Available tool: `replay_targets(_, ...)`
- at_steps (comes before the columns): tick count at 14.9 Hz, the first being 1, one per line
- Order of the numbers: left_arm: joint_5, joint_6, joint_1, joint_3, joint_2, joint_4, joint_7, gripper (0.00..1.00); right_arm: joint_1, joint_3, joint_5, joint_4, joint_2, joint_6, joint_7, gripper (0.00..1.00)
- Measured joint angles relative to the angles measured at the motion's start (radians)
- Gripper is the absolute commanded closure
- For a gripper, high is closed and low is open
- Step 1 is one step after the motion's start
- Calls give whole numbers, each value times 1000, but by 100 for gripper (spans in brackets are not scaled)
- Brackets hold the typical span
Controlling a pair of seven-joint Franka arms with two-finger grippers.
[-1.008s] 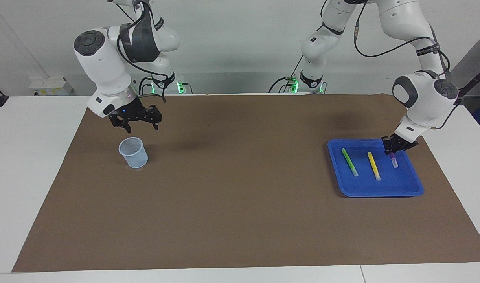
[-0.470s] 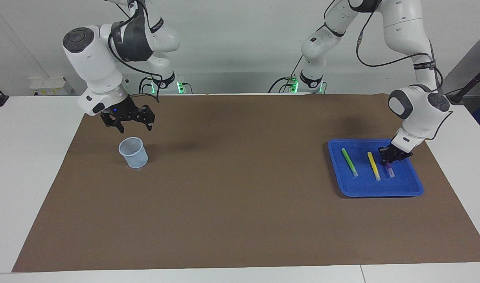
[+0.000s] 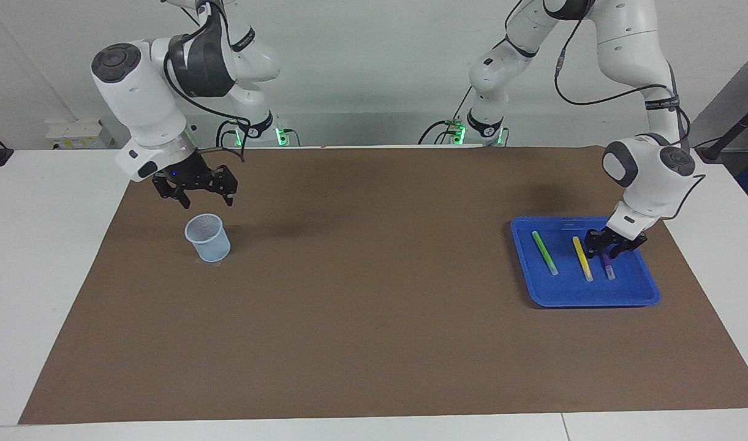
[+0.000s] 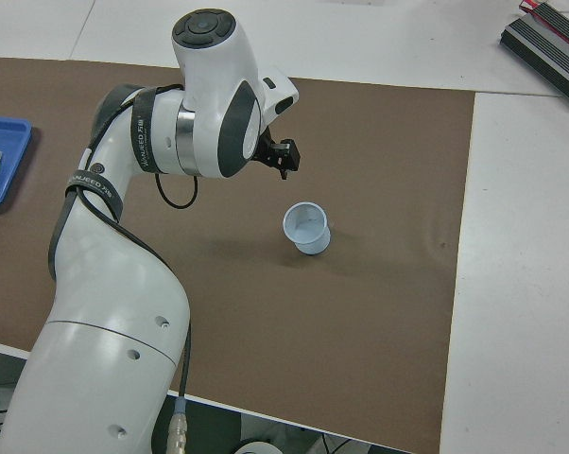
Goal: Right arm passes pens to left for tray arrangement
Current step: 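Lower the purple pen into the tray and open the left gripper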
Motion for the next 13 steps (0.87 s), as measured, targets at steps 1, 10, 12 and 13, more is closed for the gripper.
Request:
replay_targets(1, 0, 1, 0, 0, 2, 0, -2, 0, 0, 0, 0, 5, 0, -6, 5, 0)
replay_targets(10, 1, -44, -1, -1, 3, 42, -3, 0, -1, -23, -6, 137, 3, -178, 8, 0)
replay_targets(12, 1, -145, -9, -7, 1, 107, -3, 0, -1, -37, -51, 140, 7, -180, 8, 0)
replay_targets(13, 1, -193, -18, -8, -3, 138, -4, 0, -1, -44, -64, 143, 9, -180, 8, 0)
